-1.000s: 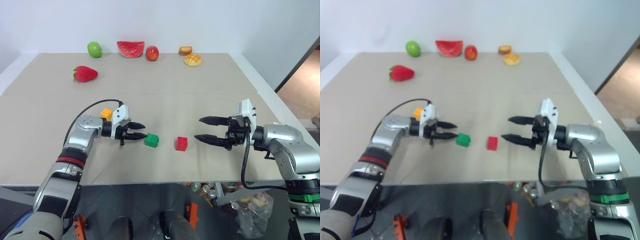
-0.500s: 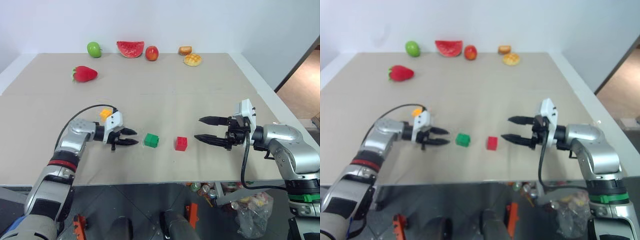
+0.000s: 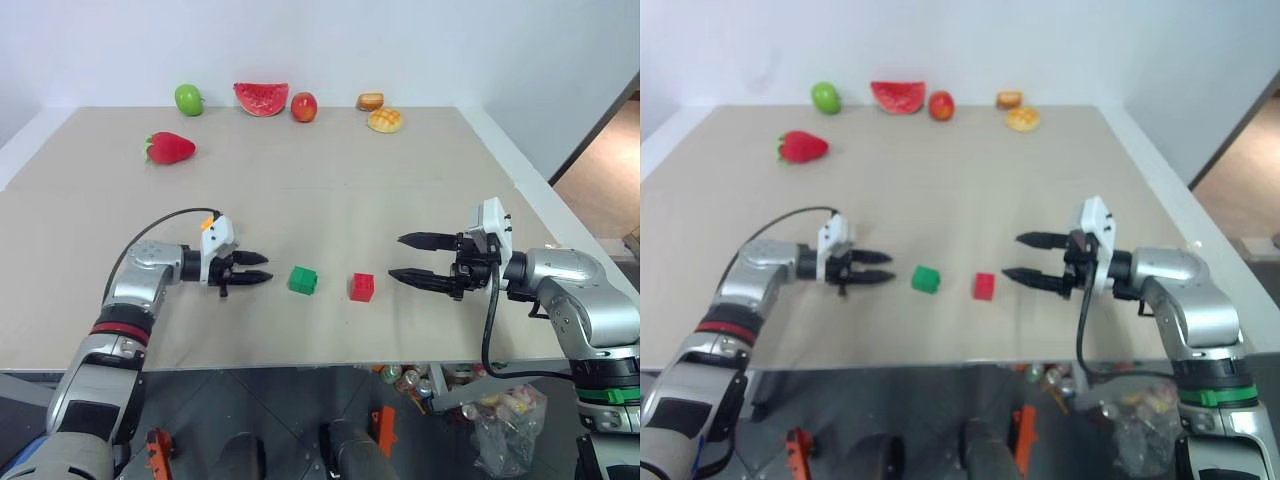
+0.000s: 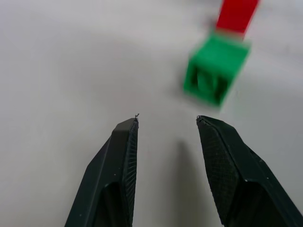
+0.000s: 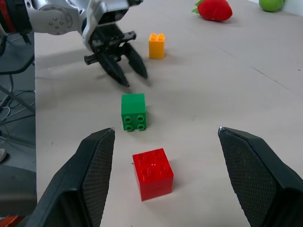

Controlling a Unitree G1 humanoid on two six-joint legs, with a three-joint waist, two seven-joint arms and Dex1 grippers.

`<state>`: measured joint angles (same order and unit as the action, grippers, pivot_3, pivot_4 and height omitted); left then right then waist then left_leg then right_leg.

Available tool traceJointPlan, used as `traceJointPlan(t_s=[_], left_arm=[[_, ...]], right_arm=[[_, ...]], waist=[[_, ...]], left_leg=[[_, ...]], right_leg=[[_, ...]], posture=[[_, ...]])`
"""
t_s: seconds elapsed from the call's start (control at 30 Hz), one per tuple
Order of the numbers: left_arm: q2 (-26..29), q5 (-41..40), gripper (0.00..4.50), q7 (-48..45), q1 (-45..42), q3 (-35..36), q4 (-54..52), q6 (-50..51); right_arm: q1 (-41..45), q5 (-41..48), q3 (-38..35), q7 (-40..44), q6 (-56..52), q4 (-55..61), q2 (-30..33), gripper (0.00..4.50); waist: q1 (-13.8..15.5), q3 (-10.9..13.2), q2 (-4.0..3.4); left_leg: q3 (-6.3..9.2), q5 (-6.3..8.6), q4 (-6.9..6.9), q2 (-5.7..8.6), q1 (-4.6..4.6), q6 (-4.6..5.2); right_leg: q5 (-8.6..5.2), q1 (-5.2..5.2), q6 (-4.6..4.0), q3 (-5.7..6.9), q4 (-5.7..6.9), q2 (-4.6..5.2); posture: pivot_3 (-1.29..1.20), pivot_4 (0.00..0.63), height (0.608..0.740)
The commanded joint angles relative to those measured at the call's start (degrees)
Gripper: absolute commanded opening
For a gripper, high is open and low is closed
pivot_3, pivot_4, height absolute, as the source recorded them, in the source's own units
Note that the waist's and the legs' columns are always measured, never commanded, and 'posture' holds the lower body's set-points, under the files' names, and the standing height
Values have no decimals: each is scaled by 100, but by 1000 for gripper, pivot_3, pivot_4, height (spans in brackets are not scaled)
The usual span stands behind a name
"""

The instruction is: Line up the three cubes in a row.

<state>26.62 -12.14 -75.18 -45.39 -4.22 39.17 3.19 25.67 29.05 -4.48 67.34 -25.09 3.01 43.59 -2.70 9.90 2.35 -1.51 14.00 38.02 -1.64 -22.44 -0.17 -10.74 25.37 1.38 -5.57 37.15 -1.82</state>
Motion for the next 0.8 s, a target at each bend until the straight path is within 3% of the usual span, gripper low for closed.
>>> traceJointPlan(t_s=[0.03, 0.3, 0.8], left_arm=[[-59, -354, 2033, 93, -303, 269, -417, 406], [-183, -179, 2033, -109, -279, -69, -528, 371], [-114, 539, 2033, -236, -384, -476, 485, -774]], right_arm=[[116, 37, -93, 33, 89, 72, 54, 3601], [101, 45, -126, 13, 97, 89, 63, 3601], [-82, 106, -253, -37, 85, 209, 111, 3601]], waist=[[0, 0, 0], [-10, 0, 0], [-1, 0, 0]], left_leg=[[-1, 0, 0, 3, 0, 0], [2, 1, -1, 1, 5, 1], [0, 1, 0, 3, 5, 1]], right_leg=[[0, 0, 2, -1, 0, 3], [-1, -1, 2, -1, 1, -1], [-1, -2, 2, -4, 1, 1]], posture=[[0, 150, 740], [0, 150, 740], [0, 150, 740]])
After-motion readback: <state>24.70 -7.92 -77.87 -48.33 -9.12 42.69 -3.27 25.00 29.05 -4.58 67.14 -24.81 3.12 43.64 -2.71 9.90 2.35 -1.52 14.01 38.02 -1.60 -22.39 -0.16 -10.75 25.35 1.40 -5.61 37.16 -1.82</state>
